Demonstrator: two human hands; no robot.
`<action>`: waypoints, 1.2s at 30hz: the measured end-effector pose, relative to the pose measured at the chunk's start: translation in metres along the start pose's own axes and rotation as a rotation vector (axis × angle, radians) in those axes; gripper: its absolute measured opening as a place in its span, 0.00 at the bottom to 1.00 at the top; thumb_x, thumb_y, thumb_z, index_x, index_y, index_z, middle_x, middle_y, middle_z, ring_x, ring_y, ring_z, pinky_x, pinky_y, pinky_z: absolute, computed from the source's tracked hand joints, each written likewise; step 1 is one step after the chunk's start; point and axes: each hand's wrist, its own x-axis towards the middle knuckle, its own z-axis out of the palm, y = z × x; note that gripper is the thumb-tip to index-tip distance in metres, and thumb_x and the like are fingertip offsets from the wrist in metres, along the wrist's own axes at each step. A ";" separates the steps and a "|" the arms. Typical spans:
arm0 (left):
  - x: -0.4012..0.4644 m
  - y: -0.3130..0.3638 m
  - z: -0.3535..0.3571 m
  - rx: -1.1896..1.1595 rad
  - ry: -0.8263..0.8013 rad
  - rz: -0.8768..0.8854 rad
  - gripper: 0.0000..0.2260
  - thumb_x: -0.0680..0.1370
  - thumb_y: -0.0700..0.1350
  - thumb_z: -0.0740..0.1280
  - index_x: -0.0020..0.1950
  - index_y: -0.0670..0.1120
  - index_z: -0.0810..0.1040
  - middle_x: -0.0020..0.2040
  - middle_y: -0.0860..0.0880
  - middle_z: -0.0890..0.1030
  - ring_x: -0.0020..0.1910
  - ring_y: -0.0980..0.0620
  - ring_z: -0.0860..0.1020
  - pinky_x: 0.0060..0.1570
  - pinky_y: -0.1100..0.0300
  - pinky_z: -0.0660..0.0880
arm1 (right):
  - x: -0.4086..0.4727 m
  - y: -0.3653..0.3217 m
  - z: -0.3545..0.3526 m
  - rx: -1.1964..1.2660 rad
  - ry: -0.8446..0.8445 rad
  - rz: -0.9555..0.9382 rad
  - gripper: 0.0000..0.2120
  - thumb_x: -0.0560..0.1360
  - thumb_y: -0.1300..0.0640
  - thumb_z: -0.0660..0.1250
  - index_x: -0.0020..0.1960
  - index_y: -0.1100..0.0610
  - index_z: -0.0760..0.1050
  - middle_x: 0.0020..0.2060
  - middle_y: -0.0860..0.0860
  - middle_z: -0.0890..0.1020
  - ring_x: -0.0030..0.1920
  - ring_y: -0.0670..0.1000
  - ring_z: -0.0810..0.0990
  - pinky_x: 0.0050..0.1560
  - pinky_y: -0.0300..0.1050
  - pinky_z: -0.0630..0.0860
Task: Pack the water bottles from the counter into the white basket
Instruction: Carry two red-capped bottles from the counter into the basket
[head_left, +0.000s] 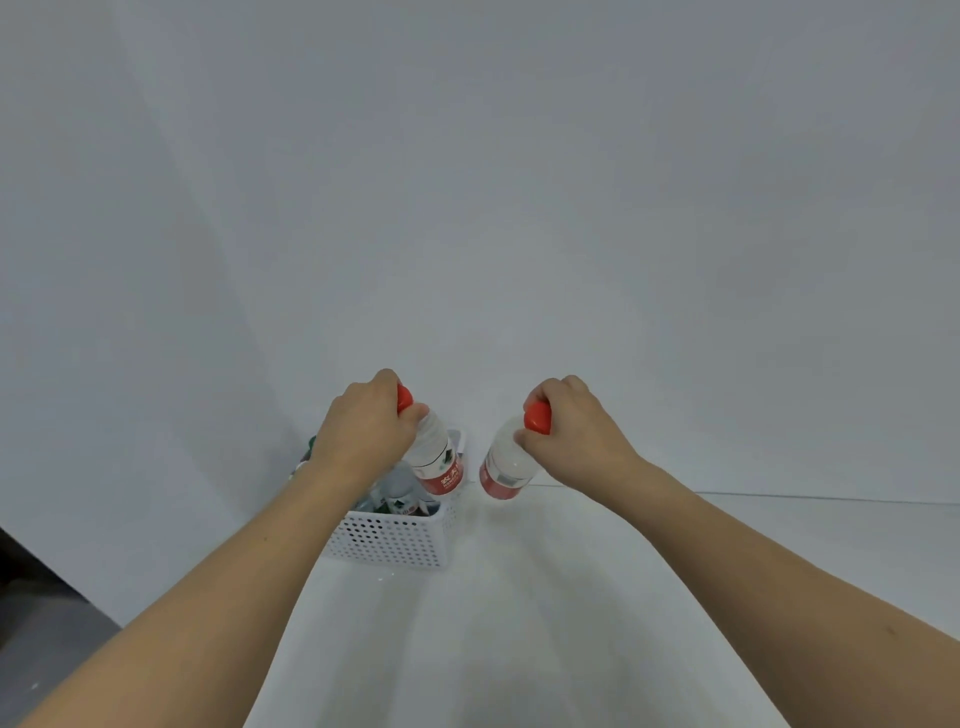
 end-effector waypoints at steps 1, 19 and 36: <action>0.005 -0.017 0.000 0.006 -0.001 0.001 0.12 0.77 0.54 0.65 0.47 0.45 0.72 0.38 0.48 0.77 0.35 0.49 0.75 0.33 0.57 0.71 | 0.007 -0.010 0.014 0.001 -0.002 -0.008 0.09 0.70 0.55 0.68 0.47 0.49 0.69 0.46 0.47 0.69 0.41 0.47 0.74 0.36 0.33 0.66; 0.063 -0.151 0.060 0.004 -0.217 0.113 0.10 0.77 0.51 0.64 0.48 0.45 0.71 0.35 0.50 0.73 0.35 0.51 0.75 0.34 0.58 0.72 | 0.071 -0.048 0.174 -0.216 -0.195 0.123 0.09 0.72 0.61 0.64 0.51 0.56 0.69 0.52 0.53 0.70 0.43 0.54 0.76 0.43 0.45 0.74; 0.064 -0.197 0.166 -0.001 -0.489 0.145 0.08 0.75 0.51 0.66 0.39 0.54 0.69 0.35 0.55 0.74 0.34 0.58 0.73 0.33 0.64 0.65 | 0.103 0.006 0.254 -0.270 -0.343 0.138 0.09 0.72 0.65 0.62 0.53 0.60 0.71 0.55 0.57 0.72 0.50 0.58 0.76 0.48 0.49 0.75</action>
